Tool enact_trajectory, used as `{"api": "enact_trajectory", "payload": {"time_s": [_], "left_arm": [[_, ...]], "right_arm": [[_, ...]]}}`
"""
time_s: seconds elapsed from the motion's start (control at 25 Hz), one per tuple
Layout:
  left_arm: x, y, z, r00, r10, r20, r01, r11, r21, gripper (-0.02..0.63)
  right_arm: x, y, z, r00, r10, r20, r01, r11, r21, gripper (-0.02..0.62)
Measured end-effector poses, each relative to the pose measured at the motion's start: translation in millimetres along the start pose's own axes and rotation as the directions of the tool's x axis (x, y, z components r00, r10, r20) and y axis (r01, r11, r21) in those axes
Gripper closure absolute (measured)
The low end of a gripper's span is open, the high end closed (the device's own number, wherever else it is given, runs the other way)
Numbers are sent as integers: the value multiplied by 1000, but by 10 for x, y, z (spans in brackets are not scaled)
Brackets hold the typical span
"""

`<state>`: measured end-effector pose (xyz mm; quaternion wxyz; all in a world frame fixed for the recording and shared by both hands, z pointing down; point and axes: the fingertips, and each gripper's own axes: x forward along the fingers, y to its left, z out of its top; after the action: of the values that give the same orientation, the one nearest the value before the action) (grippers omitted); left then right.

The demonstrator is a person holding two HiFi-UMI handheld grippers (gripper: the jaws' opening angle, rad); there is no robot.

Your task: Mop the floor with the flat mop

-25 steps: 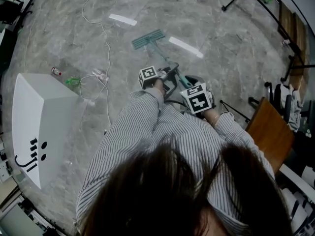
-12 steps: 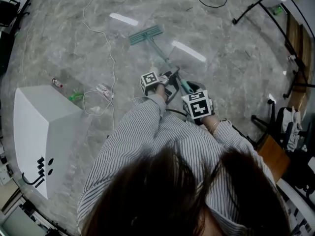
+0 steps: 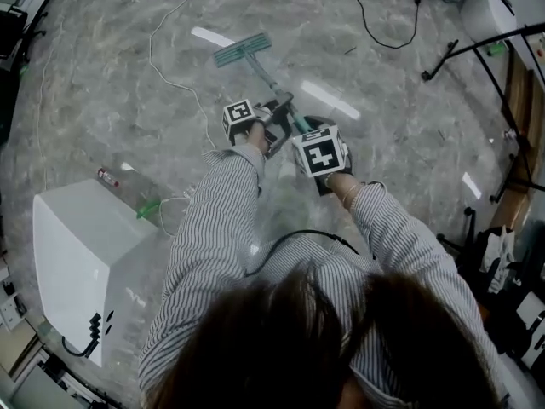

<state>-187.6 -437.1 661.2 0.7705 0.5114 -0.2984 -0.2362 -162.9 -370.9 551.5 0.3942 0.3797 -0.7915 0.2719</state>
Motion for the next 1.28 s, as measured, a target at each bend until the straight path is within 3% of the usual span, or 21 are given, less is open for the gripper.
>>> {"api": "enact_trajectory", "payload": {"time_s": [0.12, 0.28, 0.52, 0.96, 1.28], "left_arm": [[137, -279, 687, 999, -7, 47, 8, 1000, -19, 419], [288, -524, 1348, 994, -26, 109, 33, 997, -64, 423], [407, -602, 1687, 995, -10, 99, 16, 998, -59, 426], [434, -383, 1329, 996, 22, 90, -16, 998, -66, 437], [268, -139, 498, 995, 7, 96, 0, 997, -72, 437]], "right_arm": [[385, -68, 611, 1000, -3, 4, 2, 997, 74, 482], [735, -132, 1259, 1000, -10, 26, 8, 997, 81, 482], [974, -188, 1521, 1000, -18, 13, 17, 998, 64, 483], [861, -291, 1075, 999, -25, -30, 27, 997, 71, 485], [322, -242, 387, 1000, -21, 8, 21, 998, 57, 485]]}}
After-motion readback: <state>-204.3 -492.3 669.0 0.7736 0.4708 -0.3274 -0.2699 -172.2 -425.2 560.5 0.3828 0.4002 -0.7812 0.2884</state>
